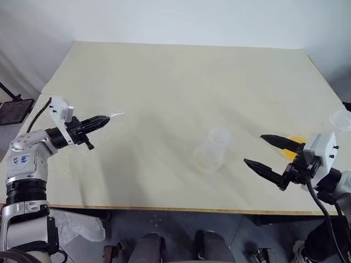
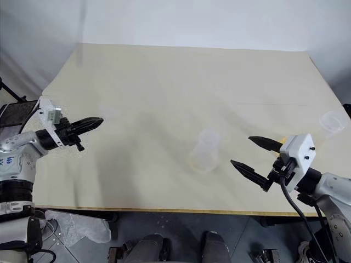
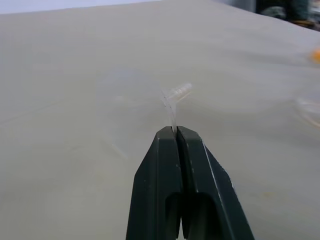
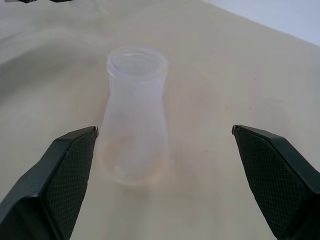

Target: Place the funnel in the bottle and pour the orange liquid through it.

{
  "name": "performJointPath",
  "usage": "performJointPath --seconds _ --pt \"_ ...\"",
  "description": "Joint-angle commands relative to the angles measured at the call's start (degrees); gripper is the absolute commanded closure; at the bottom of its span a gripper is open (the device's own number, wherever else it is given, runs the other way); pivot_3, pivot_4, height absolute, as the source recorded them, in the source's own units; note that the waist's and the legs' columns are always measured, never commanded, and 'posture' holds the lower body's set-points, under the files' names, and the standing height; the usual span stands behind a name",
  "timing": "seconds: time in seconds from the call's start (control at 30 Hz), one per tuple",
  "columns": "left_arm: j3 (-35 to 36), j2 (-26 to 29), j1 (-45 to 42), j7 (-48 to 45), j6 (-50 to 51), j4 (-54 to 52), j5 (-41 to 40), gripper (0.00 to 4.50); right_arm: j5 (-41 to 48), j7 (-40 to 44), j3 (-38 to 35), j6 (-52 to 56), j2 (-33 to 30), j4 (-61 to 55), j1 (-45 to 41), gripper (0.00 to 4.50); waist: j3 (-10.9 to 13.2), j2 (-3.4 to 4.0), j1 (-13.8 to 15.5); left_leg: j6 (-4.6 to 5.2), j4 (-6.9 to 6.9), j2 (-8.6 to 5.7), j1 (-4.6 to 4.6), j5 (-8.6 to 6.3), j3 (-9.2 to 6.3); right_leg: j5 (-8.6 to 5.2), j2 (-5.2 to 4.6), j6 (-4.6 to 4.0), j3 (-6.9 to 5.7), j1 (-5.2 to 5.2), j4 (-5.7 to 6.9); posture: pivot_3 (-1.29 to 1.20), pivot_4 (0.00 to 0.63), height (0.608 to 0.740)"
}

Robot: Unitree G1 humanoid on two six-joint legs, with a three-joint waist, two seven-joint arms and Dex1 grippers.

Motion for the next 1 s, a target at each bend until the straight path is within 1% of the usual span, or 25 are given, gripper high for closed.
performJointPath --seconds 0.03,0.17,0.23,0.3,0.4,0.5,0.6,0.73,0.87,1.0 --pt "-2.6 -0.26 -3.62 -4.05 -0.82 -3.51 -1.03 4.48 0.0 -0.39 -1.37 -1.47 0.77 -1.24 1.14 0.0 0.0 0.0 0.06 0.0 0.0 -0.01 0.0 0.0 0.0 0.0 0.0 0.0 0.01 0.0 -0.01 0.0 0.15 0.74" --pt "-7.84 -2.68 -12.6 -9.33 -2.39 -0.76 0.19 4.48 -0.85 -0.48 -1.86 -2.48 1.11 -1.3 2.35 0.0 0.0 -0.01 0.22 0.02 0.02 -0.03 -0.03 0.01 0.01 0.0 0.03 0.0 -0.01 0.01 -0.03 0.0 0.15 0.74" --pt "-9.9 -4.92 -18.14 -11.49 -4.05 1.92 0.82 4.48 -1.15 -0.95 -2.09 -2.78 1.39 -1.72 2.92 0.0 0.0 -0.01 0.19 0.04 0.04 -0.08 -0.04 0.02 0.03 0.0 0.02 0.0 0.0 0.01 -0.04 0.0 0.15 0.74" --pt "-11.12 -6.81 -22.72 -13.48 -5.56 4.75 1.04 4.48 -1.35 -1.31 -2.26 -3.08 1.73 -2.35 3.7 0.0 0.0 -0.01 0.06 0.04 0.03 -0.08 -0.05 0.02 0.04 0.0 0.03 0.0 -0.01 0.0 -0.04 0.0 0.15 0.74" --pt "-13.66 -9.71 -30.14 -18.81 -9.1 10.5 2.08 4.48 -1.39 -1.81 -3.1 -3.52 2.52 -3.77 5.98 0.0 0.02 -0.02 -0.02 0.04 0.01 -0.08 -0.06 0.02 0.06 0.0 0.06 0.0 -0.04 -0.01 -0.04 0.0 0.15 0.74" --pt "-16.18 -12.17 -35.99 -23.53 -13.32 16.25 4.34 4.48 -1.64 -2.29 -4.19 -4.16 3.1 -4.88 8.35 0.0 0.02 -0.03 -0.02 0.05 0.01 -0.08 -0.08 0.03 0.11 0.0 0.06 0.0 -0.06 -0.01 -0.08 0.0 0.15 0.74" --pt "-17.6 -13.96 -39.81 -27.36 -17.14 20.86 5.31 4.48 -1.76 -2.77 -5.16 -4.49 3.62 -5.88 10.11 0.0 0.02 -0.03 -0.01 0.06 0.01 -0.08 -0.08 0.03 0.12 0.0 0.06 0.01 -0.05 -0.01 -0.11 0.0 0.15 0.74" --pt "-21.11 -16.66 -44.87 -28.21 -21.89 25.79 4.51 4.48 -1.93 -4.32 -6.39 -5.09 5.0 -7.74 12.74 0.0 0.04 -0.06 -0.01 0.08 0.01 -0.07 -0.09 0.04 0.12 0.0 0.05 0.01 -0.05 -0.02 -0.11 0.0 0.15 0.74" --pt "-25.95 -18.87 -47.04 -28.21 -25.5 25.76 2.24 4.48 -2.17 -6.14 -6.41 -5.24 6.62 -10.16 14.77 0.0 0.07 -0.12 0.39 0.09 0.01 -0.08 -0.12 0.05 0.07 0.0 0.04 0.01 -0.04 -0.01 -0.13 0.0 0.15 0.74" --pt "-31.43 -18.72 -47.08 -28.21 -27.97 23.09 -0.34 4.48 -2.43 -7.33 -6.5 -5.27 7.42 -11.46 15.91 0.0 0.07 -0.11 0.06 0.11 0.0 -0.05 -0.12 0.05 0.1 0.01 0.06 0.02 0.0 0.0 -0.21 0.0 0.15 0.74"
